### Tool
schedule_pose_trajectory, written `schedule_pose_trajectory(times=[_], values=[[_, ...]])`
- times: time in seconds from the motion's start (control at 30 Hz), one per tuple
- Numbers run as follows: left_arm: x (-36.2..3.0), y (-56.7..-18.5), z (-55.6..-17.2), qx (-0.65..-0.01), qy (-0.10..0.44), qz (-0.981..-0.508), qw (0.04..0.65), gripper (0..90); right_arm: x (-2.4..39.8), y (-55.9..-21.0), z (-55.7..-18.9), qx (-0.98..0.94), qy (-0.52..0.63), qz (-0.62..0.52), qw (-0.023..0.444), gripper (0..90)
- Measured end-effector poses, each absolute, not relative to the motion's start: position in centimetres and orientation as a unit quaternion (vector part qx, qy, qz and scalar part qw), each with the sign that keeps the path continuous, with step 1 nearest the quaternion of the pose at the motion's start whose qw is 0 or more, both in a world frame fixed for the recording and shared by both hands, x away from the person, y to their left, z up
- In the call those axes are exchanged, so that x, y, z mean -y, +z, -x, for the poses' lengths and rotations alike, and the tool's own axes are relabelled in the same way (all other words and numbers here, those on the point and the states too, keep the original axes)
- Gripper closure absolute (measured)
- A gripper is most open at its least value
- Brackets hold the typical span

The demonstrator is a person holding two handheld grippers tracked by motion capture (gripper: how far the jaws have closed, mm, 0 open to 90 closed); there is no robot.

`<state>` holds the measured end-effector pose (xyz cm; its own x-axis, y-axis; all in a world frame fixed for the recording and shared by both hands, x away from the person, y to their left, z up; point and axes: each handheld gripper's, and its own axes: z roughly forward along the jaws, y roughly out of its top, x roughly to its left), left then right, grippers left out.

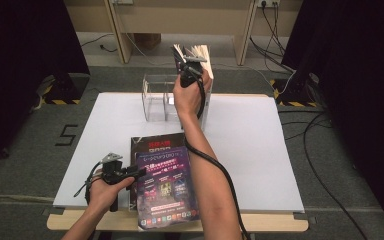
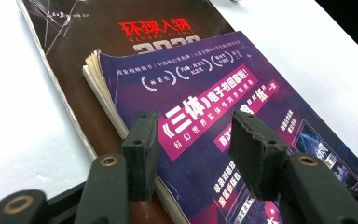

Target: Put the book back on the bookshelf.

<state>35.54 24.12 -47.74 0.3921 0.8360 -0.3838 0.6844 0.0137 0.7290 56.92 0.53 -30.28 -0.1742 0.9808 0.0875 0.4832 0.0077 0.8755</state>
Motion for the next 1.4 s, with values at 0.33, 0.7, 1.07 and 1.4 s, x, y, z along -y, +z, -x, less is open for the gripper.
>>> schedule_pose_trajectory(times=[0.33, 0.7, 1.07, 1.4], values=[[-24.1, -47.7, -35.5, -0.545, 0.084, -0.697, 0.458, 51.6, -0.2, -29.8, -56.0, -0.658, 0.429, -0.549, 0.285, 64.8], [-24.0, -47.6, -35.5, -0.544, 0.086, -0.698, 0.457, 51.6, 1.1, -29.4, -55.4, -0.652, 0.433, -0.561, 0.271, 74.9], [-24.2, -47.5, -35.5, -0.546, 0.088, -0.695, 0.459, 51.6, 0.5, -29.0, -54.9, -0.662, 0.431, -0.552, 0.268, 67.0], [-24.0, -47.5, -35.5, -0.545, 0.087, -0.696, 0.459, 51.6, 1.1, -29.1, -54.5, -0.663, 0.432, -0.551, 0.266, 63.9]])
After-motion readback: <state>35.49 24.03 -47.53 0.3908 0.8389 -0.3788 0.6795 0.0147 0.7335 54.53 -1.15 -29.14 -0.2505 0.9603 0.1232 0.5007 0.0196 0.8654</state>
